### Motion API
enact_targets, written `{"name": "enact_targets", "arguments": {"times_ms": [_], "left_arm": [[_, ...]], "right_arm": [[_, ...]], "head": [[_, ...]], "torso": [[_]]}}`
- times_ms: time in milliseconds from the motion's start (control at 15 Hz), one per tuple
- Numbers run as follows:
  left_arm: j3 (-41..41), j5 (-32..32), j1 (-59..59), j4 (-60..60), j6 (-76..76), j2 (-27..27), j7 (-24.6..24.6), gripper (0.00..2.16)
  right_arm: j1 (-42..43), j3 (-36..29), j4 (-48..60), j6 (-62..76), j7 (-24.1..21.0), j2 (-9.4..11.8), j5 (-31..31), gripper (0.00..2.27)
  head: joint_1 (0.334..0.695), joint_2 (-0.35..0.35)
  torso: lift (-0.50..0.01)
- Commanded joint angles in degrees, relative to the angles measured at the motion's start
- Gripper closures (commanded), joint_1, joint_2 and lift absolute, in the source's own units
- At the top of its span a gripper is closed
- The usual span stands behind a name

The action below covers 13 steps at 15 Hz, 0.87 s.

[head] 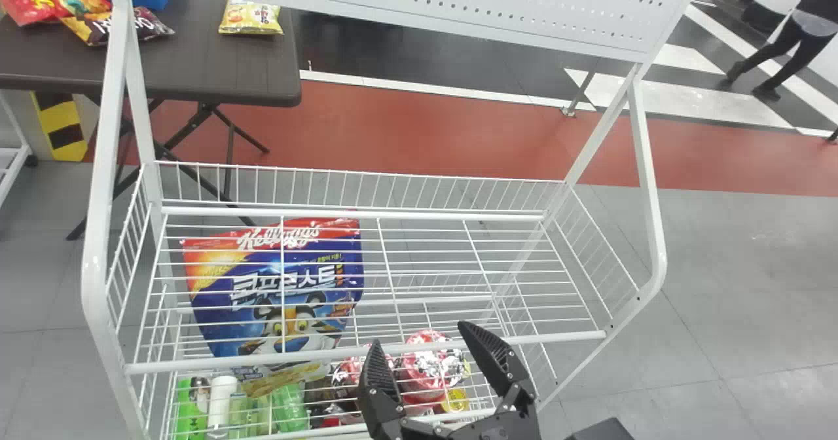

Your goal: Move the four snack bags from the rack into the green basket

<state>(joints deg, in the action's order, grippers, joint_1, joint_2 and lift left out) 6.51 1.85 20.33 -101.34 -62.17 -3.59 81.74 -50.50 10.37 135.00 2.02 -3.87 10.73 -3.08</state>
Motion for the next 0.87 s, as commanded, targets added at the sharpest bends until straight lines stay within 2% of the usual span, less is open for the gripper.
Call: {"name": "enact_targets", "arguments": {"times_ms": [0, 800], "left_arm": [[0.0, 0.0, 0.06, 0.0, 0.16, -0.01, 0.0, 2.11], [0.26, 0.0, 0.06, 0.0, -0.02, 0.07, -0.27, 2.11]], "right_arm": [[-0.13, 0.0, 0.0, 1.0, 0.0, -0.01, 0.0, 0.06], [-0.48, -1.14, -0.26, 2.06, 0.0, -0.01, -0.08, 0.06]], "head": [[0.695, -0.35], [0.695, -0.35]], "torso": [[0.0], [0.0]]}}
